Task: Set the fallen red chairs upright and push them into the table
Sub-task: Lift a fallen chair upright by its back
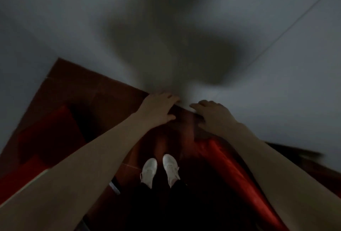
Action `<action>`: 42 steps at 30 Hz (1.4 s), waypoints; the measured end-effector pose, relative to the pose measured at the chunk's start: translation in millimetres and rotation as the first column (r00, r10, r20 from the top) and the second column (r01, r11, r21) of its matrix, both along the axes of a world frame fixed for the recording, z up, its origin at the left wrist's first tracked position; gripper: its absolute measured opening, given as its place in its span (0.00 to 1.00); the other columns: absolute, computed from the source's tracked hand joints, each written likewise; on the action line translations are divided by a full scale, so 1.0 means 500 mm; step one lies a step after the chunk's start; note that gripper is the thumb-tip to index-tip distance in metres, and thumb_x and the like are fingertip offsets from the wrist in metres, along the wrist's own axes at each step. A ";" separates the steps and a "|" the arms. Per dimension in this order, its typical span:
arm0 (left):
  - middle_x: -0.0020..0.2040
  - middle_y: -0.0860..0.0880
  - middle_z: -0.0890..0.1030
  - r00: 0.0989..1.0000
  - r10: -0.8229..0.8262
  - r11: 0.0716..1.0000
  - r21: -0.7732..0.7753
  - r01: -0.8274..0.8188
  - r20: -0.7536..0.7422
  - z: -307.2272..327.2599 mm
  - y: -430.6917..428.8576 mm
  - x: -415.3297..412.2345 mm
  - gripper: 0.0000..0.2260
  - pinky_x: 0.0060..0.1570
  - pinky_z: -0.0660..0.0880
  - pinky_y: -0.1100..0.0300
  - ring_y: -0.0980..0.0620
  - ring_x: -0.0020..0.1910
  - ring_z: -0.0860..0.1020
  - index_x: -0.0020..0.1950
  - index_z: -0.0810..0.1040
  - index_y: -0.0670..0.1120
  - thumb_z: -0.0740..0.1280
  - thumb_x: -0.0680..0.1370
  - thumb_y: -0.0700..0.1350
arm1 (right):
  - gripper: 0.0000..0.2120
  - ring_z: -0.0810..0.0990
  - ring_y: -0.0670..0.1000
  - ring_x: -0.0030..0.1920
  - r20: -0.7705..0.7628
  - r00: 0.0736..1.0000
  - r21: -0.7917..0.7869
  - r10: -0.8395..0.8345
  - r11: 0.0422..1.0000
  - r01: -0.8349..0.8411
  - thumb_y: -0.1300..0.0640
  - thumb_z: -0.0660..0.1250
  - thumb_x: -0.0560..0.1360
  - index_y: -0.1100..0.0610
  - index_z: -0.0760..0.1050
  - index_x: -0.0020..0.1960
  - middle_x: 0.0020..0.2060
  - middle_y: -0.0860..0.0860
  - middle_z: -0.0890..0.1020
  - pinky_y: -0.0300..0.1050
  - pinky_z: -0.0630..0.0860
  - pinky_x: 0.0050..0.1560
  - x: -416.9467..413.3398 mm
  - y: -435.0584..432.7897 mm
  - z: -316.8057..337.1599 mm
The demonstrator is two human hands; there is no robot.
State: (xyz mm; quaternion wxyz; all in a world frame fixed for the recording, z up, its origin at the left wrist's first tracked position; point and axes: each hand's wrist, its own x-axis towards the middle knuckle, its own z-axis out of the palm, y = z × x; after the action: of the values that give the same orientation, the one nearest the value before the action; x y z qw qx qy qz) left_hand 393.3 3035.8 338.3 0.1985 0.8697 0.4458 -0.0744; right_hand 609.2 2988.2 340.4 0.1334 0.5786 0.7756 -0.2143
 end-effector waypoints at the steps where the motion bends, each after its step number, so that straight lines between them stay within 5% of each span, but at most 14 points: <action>1: 0.69 0.50 0.71 0.999 -0.041 0.999 -0.034 0.041 0.018 -0.028 0.009 0.020 0.28 0.62 0.69 0.54 0.48 0.65 0.71 0.71 0.68 0.53 0.70 0.74 0.57 | 0.29 0.74 0.58 0.61 0.012 0.998 -0.024 -0.058 0.998 0.058 0.49 0.65 0.74 0.49 0.64 0.74 0.65 0.54 0.73 0.51 0.73 0.58 0.014 -0.014 -0.024; 6: 0.64 0.50 0.73 0.975 -0.207 0.968 -0.131 0.216 0.082 -0.192 0.024 0.128 0.27 0.58 0.72 0.52 0.48 0.62 0.72 0.68 0.70 0.52 0.72 0.72 0.55 | 0.34 0.70 0.58 0.67 0.100 0.942 -0.104 -0.319 0.939 0.329 0.52 0.69 0.73 0.48 0.60 0.76 0.69 0.53 0.70 0.52 0.69 0.65 0.076 -0.077 -0.178; 16: 0.63 0.52 0.74 0.930 -0.355 0.921 -0.133 0.365 0.094 -0.522 0.012 0.290 0.27 0.60 0.69 0.54 0.49 0.63 0.73 0.68 0.71 0.53 0.74 0.71 0.54 | 0.27 0.70 0.59 0.64 0.239 0.838 -0.085 -0.490 0.850 0.520 0.57 0.64 0.76 0.52 0.62 0.73 0.64 0.55 0.72 0.53 0.68 0.63 0.162 -0.135 -0.551; 25: 0.63 0.53 0.74 0.904 -0.422 0.887 -0.171 0.428 0.072 -0.692 -0.044 0.364 0.28 0.62 0.70 0.54 0.50 0.64 0.72 0.69 0.71 0.53 0.74 0.71 0.53 | 0.30 0.76 0.59 0.59 0.278 0.725 -0.297 -0.630 0.662 0.689 0.55 0.73 0.71 0.52 0.63 0.68 0.59 0.54 0.76 0.52 0.70 0.51 0.217 -0.191 -0.767; 33: 0.64 0.52 0.73 0.866 -0.500 0.848 -0.203 0.489 -0.002 -0.636 -0.089 0.381 0.30 0.61 0.71 0.54 0.49 0.64 0.71 0.71 0.69 0.52 0.73 0.72 0.53 | 0.29 0.80 0.56 0.54 0.200 0.702 -0.240 -0.684 0.660 0.712 0.57 0.70 0.73 0.50 0.61 0.70 0.55 0.52 0.78 0.48 0.68 0.43 0.212 -0.248 -0.697; 42: 0.72 0.53 0.65 0.730 -0.675 0.720 -0.318 0.617 -0.110 -0.478 -0.186 0.502 0.35 0.65 0.69 0.52 0.49 0.70 0.66 0.76 0.59 0.54 0.71 0.73 0.55 | 0.35 0.80 0.56 0.51 0.139 0.586 -0.258 -0.799 0.542 0.800 0.59 0.73 0.70 0.47 0.59 0.70 0.55 0.51 0.75 0.47 0.70 0.42 0.274 -0.406 -0.426</action>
State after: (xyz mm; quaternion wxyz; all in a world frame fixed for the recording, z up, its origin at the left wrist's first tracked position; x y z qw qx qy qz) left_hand 644.4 2942.8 99.5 0.2214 0.9230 0.1173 -0.2920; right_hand 746.1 2785.4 127.5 0.1072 0.8418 0.3854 -0.3624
